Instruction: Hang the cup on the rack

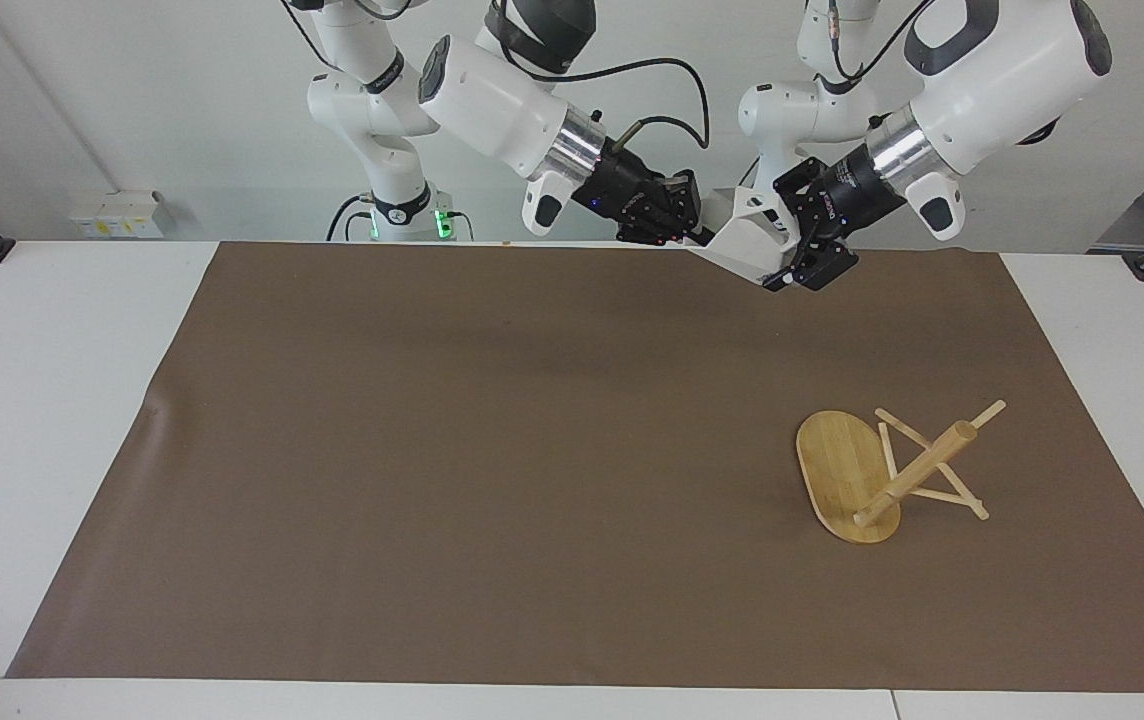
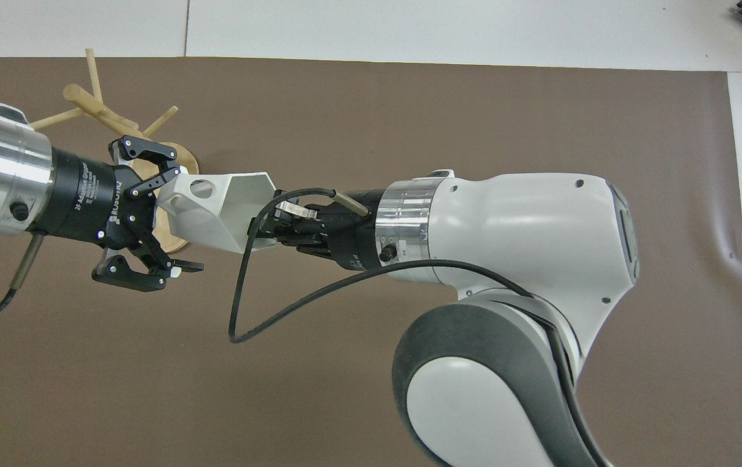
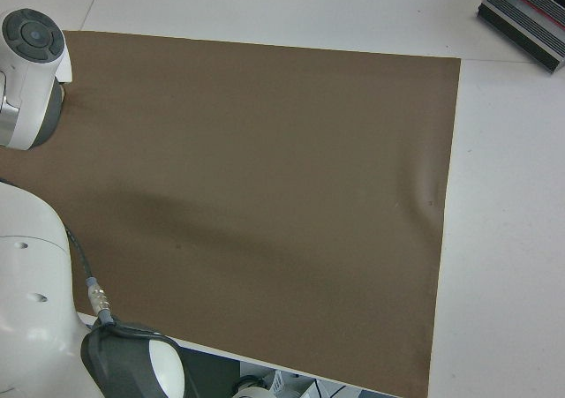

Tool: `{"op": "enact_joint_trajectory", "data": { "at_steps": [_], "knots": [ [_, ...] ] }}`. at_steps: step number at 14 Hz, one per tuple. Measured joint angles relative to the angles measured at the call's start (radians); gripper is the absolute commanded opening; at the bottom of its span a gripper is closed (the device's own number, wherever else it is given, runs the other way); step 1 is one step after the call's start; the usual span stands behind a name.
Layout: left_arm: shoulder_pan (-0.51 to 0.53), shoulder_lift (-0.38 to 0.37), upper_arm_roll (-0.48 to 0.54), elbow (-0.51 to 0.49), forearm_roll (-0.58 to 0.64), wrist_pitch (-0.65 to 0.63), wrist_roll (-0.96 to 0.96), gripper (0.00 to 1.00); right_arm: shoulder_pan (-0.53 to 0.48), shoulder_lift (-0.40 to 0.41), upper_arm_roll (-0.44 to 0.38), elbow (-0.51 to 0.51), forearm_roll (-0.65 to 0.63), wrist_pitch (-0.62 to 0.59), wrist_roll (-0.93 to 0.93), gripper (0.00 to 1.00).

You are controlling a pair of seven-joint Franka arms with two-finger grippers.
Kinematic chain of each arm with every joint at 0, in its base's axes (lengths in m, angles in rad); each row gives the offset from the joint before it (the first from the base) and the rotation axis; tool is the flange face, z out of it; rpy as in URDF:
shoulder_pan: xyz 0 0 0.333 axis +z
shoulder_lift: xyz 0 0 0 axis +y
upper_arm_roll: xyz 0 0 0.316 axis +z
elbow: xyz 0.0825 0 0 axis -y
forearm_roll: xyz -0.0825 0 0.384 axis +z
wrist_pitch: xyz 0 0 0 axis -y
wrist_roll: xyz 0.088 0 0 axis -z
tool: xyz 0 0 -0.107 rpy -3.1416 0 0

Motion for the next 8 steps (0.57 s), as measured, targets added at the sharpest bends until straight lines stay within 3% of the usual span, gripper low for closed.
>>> {"op": "enact_joint_trajectory", "data": {
  "at_steps": [1, 3, 4, 6, 8],
  "knots": [
    [0.0, -0.001, 0.0, 0.0, 0.0, 0.001, 0.0, 1.0, 0.0, 0.0, 0.0, 0.0, 0.0, 0.0, 0.0, 0.0],
    [0.0, -0.002, 0.0, 0.0, 0.0, 0.003, -0.001, 0.71, 0.0, 0.0, 0.0, 0.0, 0.0, 0.0, 0.0, 0.0],
    [0.0, -0.002, 0.001, 0.0, 0.0, 0.011, -0.002, 0.51, 0.0, 0.0, 0.0, 0.0, 0.0, -0.004, 0.0, 0.0],
    [0.001, -0.002, 0.002, -0.001, 0.001, 0.016, 0.004, 0.0, 0.0, -0.001, 0.001, -0.001, 0.0, -0.011, -0.003, 0.0],
    [0.001, -0.002, 0.002, -0.001, 0.002, 0.015, 0.004, 0.0, 0.0, -0.001, 0.001, -0.001, 0.0, -0.011, -0.004, 0.0]
  ]
}}
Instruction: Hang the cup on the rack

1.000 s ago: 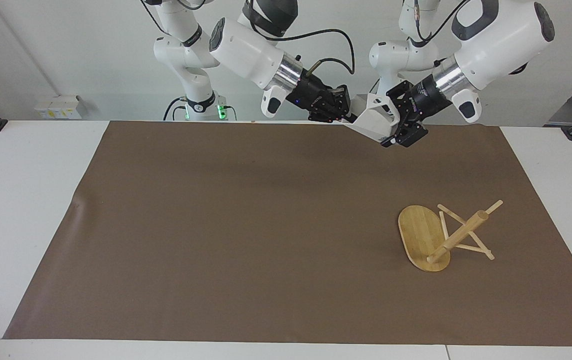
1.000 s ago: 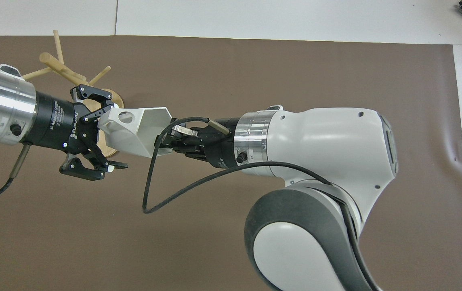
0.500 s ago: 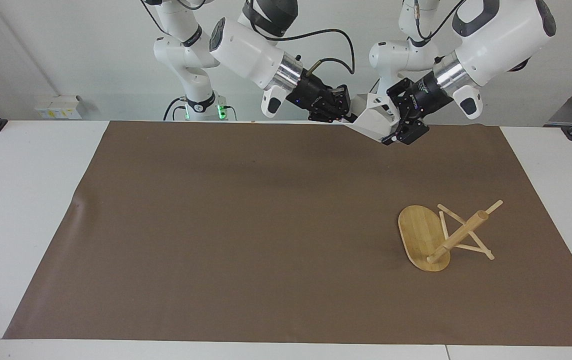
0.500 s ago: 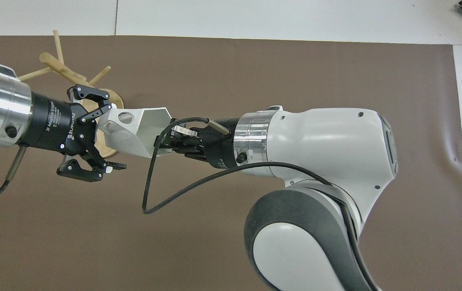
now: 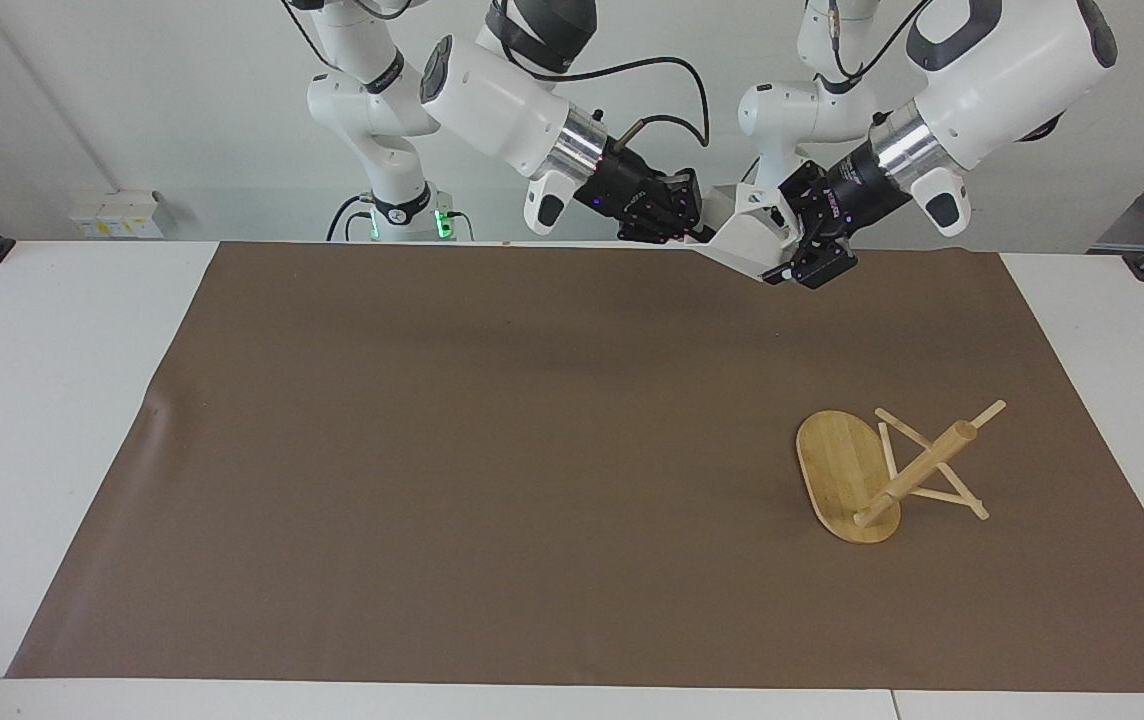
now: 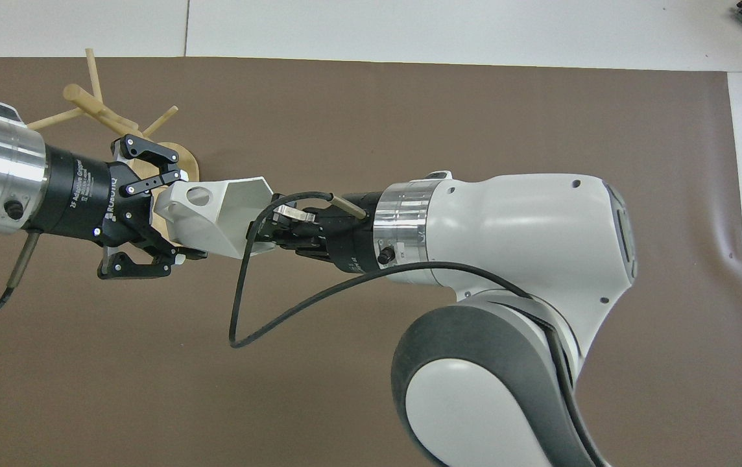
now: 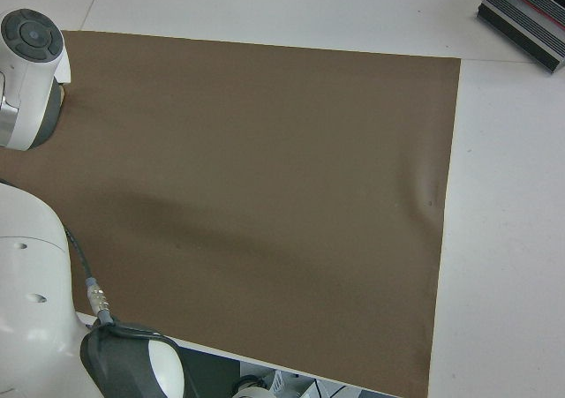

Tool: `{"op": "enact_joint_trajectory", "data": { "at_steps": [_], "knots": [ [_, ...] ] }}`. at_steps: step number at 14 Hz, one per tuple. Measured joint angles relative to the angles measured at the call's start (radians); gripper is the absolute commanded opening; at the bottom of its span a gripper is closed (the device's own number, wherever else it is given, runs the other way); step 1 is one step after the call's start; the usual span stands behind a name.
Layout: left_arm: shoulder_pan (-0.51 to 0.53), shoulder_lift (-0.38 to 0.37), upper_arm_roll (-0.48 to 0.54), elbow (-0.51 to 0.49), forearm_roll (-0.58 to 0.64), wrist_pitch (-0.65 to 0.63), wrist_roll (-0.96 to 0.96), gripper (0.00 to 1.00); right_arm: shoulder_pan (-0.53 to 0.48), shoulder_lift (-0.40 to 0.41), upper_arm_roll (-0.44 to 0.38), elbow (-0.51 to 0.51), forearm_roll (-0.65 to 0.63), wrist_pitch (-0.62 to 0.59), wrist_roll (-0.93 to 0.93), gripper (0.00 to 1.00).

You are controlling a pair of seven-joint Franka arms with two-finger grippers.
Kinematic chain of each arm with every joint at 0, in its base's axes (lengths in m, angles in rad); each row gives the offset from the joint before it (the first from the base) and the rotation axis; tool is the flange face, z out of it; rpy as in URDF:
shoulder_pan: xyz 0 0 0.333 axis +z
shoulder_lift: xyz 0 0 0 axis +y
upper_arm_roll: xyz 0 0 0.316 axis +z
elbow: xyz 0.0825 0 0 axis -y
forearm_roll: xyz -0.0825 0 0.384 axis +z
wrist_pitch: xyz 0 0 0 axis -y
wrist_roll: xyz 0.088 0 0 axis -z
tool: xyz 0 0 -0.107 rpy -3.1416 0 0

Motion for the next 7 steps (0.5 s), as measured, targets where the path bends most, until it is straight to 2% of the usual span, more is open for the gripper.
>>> {"op": "enact_joint_trajectory", "data": {
  "at_steps": [5, 6, 7],
  "knots": [
    [0.0, 0.0, 0.0, 0.0, 0.0, 0.0, 0.0, 0.0, 0.0, 0.0, 0.0, 0.0, 0.0, 0.0, 0.0, 0.0],
    [0.0, 0.0, 0.0, 0.0, 0.0, 0.0, 0.0, 0.0, 0.0, 0.0, 0.0, 0.0, 0.0, 0.0, 0.0, 0.03],
    [0.0, 0.0, 0.0, 0.0, 0.0, 0.0, 0.0, 0.0, 0.0, 0.0, 0.0, 0.0, 0.0, 0.0, 0.0, 0.28]
  ]
}}
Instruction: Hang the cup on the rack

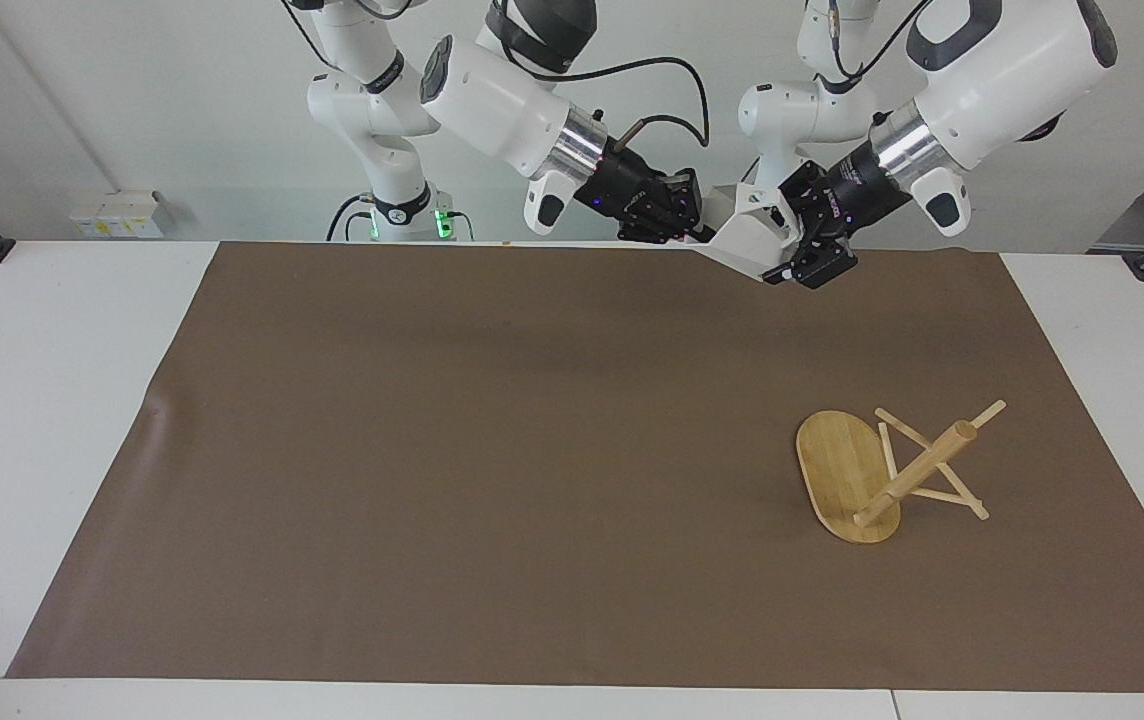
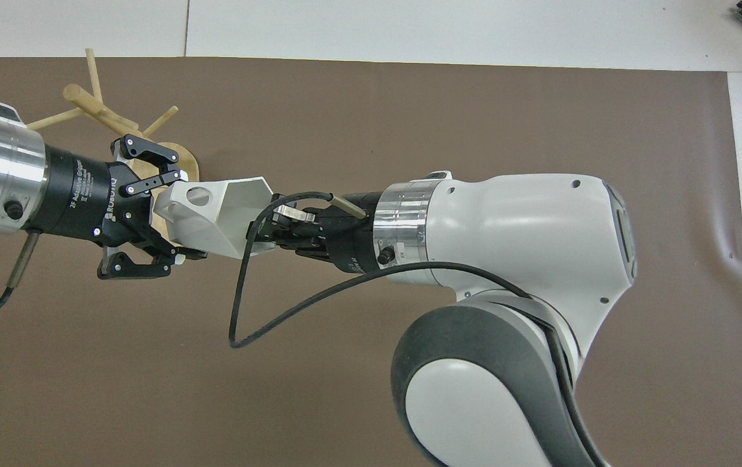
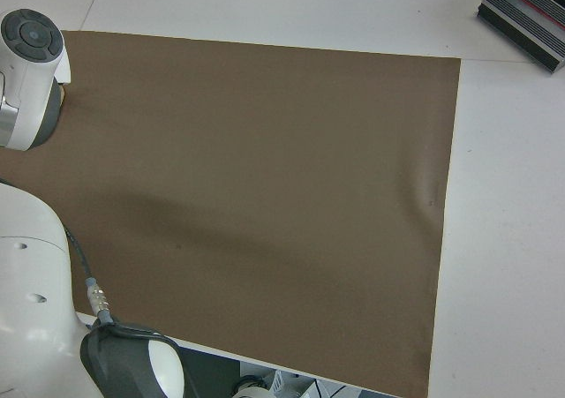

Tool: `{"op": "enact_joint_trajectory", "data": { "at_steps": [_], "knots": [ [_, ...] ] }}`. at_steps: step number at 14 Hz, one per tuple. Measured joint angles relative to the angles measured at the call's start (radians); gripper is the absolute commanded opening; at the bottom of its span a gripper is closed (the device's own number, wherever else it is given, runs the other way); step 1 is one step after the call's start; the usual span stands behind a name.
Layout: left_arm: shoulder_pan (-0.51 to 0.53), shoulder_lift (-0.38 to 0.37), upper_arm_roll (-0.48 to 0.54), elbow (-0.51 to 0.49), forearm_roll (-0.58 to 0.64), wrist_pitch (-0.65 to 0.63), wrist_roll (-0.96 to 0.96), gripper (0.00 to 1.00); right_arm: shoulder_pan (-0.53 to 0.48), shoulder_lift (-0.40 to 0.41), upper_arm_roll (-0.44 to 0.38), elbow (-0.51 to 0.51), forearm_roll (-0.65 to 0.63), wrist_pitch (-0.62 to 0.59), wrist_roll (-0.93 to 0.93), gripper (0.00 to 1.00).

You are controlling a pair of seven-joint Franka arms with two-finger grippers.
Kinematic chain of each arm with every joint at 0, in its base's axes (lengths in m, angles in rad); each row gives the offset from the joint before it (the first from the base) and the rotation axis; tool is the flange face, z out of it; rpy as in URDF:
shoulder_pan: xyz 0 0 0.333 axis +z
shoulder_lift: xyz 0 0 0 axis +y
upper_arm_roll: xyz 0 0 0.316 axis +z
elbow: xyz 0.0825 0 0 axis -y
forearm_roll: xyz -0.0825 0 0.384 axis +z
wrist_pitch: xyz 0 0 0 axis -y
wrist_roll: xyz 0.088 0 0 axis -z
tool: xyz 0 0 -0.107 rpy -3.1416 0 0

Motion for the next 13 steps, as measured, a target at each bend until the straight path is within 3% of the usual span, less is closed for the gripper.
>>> {"op": "enact_joint_trajectory", "data": {
  "at_steps": [1, 4, 10, 13],
  "knots": [
    [0.0, 0.0, 0.0, 0.0, 0.0, 0.0, 0.0, 0.0, 0.0, 0.0, 0.0, 0.0, 0.0, 0.0, 0.0, 0.55],
    [0.001, -0.001, 0.005, 0.0, -0.001, 0.002, -0.007, 0.0, 0.0, 0.0, 0.0, 0.0, 0.0, 0.006, 0.005, 1.0],
    [0.012, -0.002, 0.014, -0.007, 0.002, 0.009, -0.038, 0.0, 0.0, 0.0, 0.0, 0.0, 0.0, 0.007, 0.005, 1.0],
    [0.017, -0.011, 0.018, -0.057, 0.006, 0.097, -0.082, 0.0, 0.0, 0.0, 0.0, 0.0, 0.0, 0.007, 0.005, 1.0]
  ]
}}
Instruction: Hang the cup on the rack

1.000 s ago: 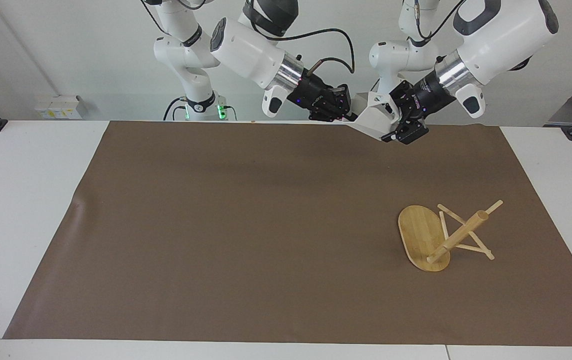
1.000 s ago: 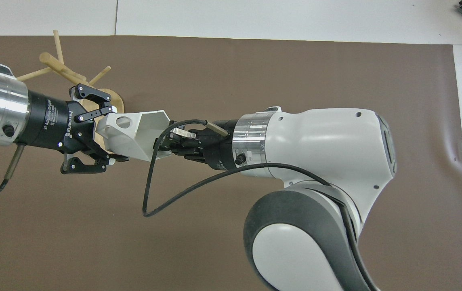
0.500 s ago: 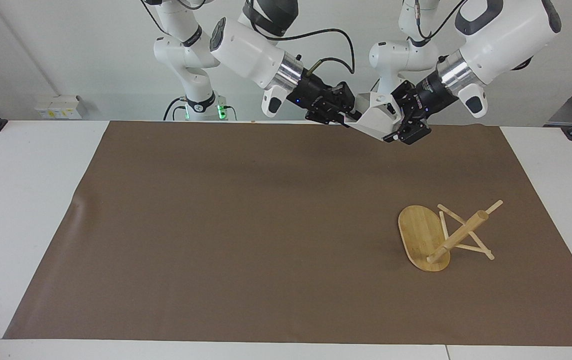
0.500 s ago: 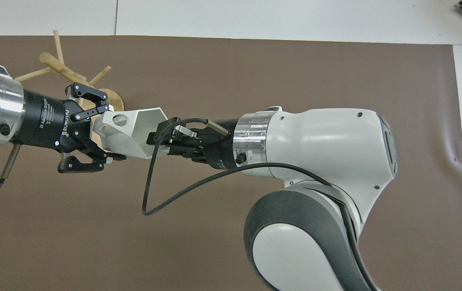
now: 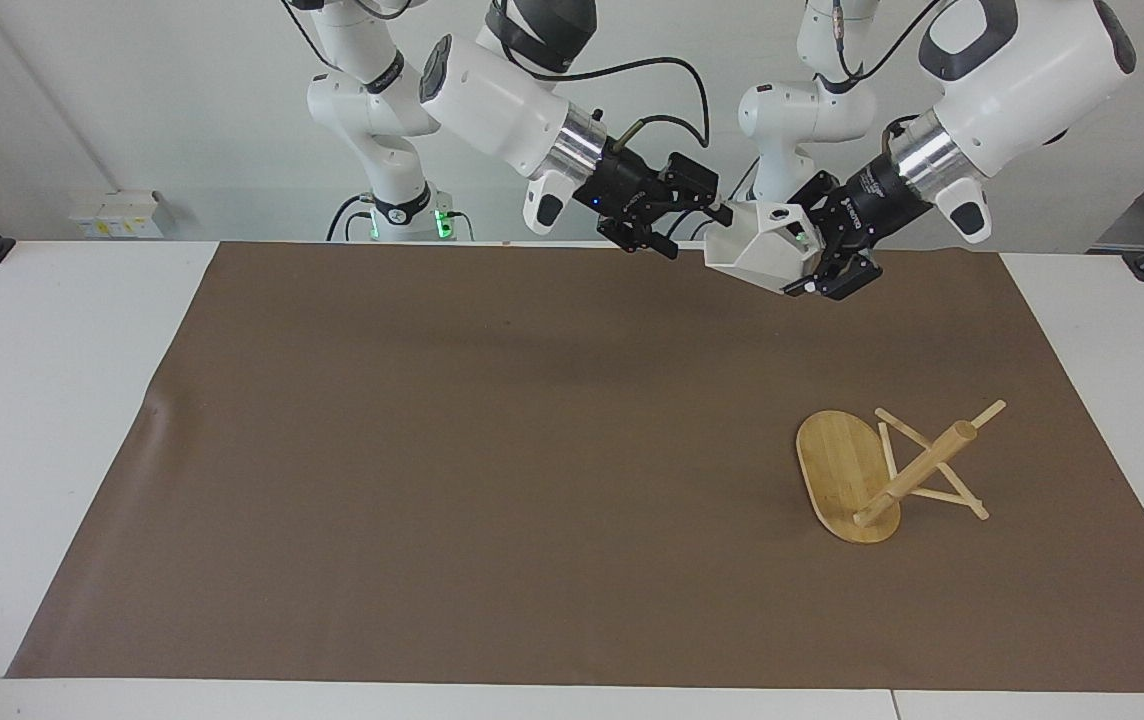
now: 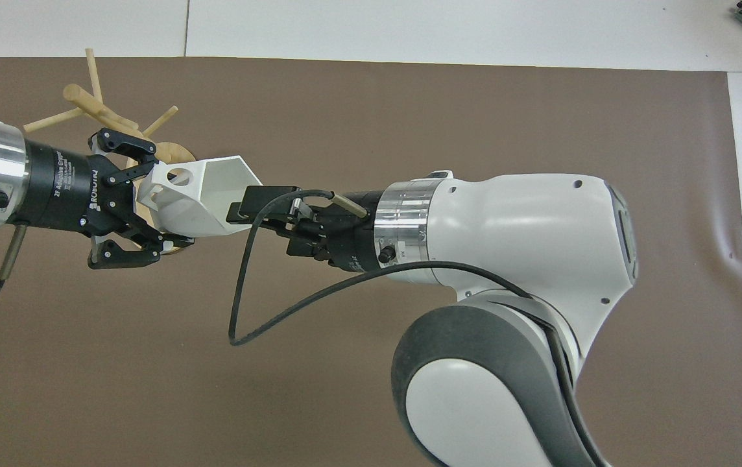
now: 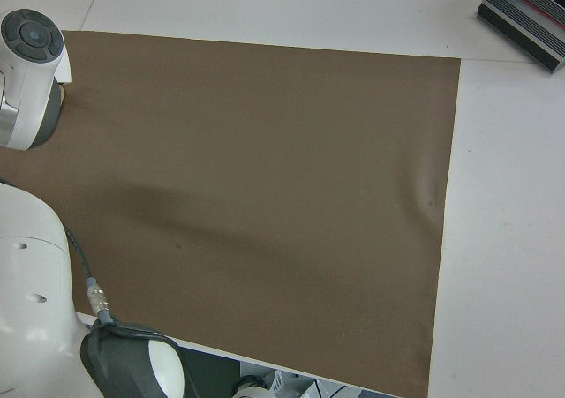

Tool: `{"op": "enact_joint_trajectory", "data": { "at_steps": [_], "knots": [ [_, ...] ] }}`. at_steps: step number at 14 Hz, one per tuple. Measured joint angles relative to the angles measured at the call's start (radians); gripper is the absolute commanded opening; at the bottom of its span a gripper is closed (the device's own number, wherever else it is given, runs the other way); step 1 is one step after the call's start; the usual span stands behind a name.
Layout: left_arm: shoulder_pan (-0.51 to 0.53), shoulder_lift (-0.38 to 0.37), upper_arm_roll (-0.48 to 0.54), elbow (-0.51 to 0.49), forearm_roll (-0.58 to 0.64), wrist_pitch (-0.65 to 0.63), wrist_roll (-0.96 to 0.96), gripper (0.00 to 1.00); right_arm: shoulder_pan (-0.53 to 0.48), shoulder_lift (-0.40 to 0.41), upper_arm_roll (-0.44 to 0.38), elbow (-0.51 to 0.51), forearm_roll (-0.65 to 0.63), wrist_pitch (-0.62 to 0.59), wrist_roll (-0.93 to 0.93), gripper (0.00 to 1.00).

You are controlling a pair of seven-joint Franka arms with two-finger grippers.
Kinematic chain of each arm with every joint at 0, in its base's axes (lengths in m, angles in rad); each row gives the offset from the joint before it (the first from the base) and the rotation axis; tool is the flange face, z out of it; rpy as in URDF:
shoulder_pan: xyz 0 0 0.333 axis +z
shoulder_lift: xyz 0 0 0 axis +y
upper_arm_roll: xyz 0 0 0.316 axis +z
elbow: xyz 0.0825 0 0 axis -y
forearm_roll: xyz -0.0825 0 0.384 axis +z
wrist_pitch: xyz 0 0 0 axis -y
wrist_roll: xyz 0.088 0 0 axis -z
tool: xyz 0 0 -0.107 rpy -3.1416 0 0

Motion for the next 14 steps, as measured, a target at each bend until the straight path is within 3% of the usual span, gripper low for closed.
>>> {"op": "enact_joint_trajectory", "data": {
  "at_steps": [8, 14],
  "knots": [
    [0.023, -0.038, 0.003, -0.189, 0.018, 0.304, -0.181, 0.0, -0.002, 0.0, -0.009, 0.0, -0.104, 0.0, -0.003, 1.0],
    [0.024, -0.002, 0.002, -0.27, 0.045, 0.438, -0.287, 0.0, -0.005, 0.002, -0.091, -0.008, -0.386, -0.062, -0.133, 1.0]
  ]
}}
